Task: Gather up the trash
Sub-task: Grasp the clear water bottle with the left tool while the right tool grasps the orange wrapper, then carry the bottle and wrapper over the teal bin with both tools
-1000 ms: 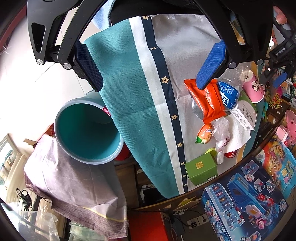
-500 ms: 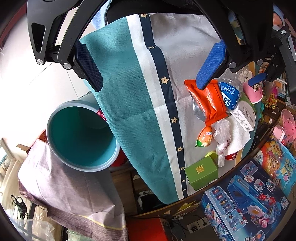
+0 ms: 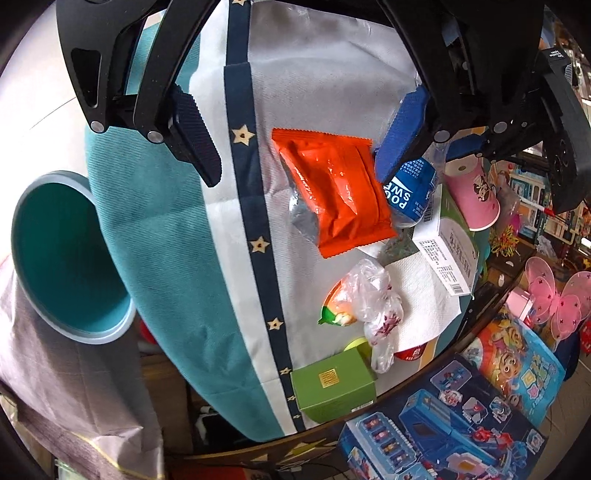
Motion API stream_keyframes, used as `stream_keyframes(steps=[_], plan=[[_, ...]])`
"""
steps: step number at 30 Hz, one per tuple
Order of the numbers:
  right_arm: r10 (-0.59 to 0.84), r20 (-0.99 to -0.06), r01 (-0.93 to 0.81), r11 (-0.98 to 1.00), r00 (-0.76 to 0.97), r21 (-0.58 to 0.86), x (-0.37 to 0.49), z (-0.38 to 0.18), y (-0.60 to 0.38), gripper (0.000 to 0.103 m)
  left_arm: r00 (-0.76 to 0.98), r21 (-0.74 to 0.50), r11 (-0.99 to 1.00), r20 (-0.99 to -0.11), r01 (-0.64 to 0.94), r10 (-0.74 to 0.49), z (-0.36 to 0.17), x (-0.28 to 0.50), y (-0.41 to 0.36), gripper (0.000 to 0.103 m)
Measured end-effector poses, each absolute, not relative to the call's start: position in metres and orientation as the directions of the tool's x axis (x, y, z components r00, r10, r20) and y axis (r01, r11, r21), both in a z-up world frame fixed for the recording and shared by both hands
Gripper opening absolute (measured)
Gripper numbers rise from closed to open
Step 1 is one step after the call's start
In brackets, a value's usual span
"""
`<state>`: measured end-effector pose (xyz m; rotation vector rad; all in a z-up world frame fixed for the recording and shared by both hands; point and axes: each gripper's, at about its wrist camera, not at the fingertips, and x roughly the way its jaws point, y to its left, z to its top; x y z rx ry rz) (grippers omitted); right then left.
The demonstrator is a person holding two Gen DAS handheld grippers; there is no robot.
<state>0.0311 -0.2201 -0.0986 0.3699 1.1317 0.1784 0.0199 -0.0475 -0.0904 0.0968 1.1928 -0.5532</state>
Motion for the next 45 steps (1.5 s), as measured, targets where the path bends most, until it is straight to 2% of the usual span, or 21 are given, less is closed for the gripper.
stream_keyframes(steps=[5, 7, 9, 11, 14, 17, 22, 23, 25, 34, 45], plan=[[0.347, -0.853, 0.022, 0.923, 0.389, 0.385, 0.045, -0.110, -0.208, 0.082, 0.231, -0.254, 0.858, -0.894, 0.447, -0.385, -0.092, 0.018, -0.039, 0.064], [0.374, -0.849, 0.026, 0.911, 0.374, 0.412, 0.048, -0.117, -0.209, 0.078, 0.227, -0.255, 0.858, -0.895, 0.447, -0.384, -0.093, 0.019, -0.040, 0.065], [0.410, -0.841, 0.026, 0.894, 0.353, 0.447, 0.050, -0.124, -0.209, 0.063, 0.219, -0.249, 0.858, -0.900, 0.448, -0.376, -0.096, 0.021, -0.041, 0.065], [0.443, -0.832, 0.020, 0.879, 0.333, 0.476, 0.049, -0.131, -0.208, 0.058, 0.207, -0.249, 0.856, -0.904, 0.453, -0.373, -0.099, 0.021, -0.043, 0.066], [0.479, -0.814, 0.002, 0.861, 0.329, 0.508, 0.046, -0.133, -0.209, 0.038, 0.193, -0.244, 0.855, -0.911, 0.458, -0.364, -0.104, 0.024, -0.049, 0.069], [0.453, -0.816, 0.007, 0.873, 0.357, 0.488, 0.042, -0.127, -0.217, 0.030, 0.184, -0.236, 0.858, -0.918, 0.457, -0.350, -0.108, 0.029, -0.055, 0.071], [0.457, -0.808, 0.063, 0.856, 0.373, 0.513, 0.032, -0.130, -0.242, 0.029, 0.173, -0.226, 0.871, -0.929, 0.436, -0.327, -0.115, 0.039, -0.062, 0.071], [0.458, -0.804, 0.074, 0.851, 0.380, 0.520, 0.029, -0.129, -0.247, 0.029, 0.180, -0.219, 0.876, -0.930, 0.430, -0.321, -0.115, 0.040, -0.063, 0.065], [0.458, -0.796, 0.088, 0.844, 0.396, 0.529, 0.025, -0.127, -0.257, 0.029, 0.195, -0.209, 0.879, -0.929, 0.429, -0.316, -0.112, 0.038, -0.065, 0.062], [0.449, -0.737, 0.132, 0.804, 0.505, 0.580, 0.013, -0.105, -0.303, 0.029, 0.265, -0.167, 0.877, -0.913, 0.451, -0.310, -0.074, 0.035, -0.081, 0.062], [0.284, -0.707, 0.294, 0.763, 0.648, 0.576, -0.007, -0.076, -0.419, 0.029, 0.276, -0.175, 0.810, -0.882, 0.560, -0.382, -0.037, 0.065, -0.155, 0.062]])
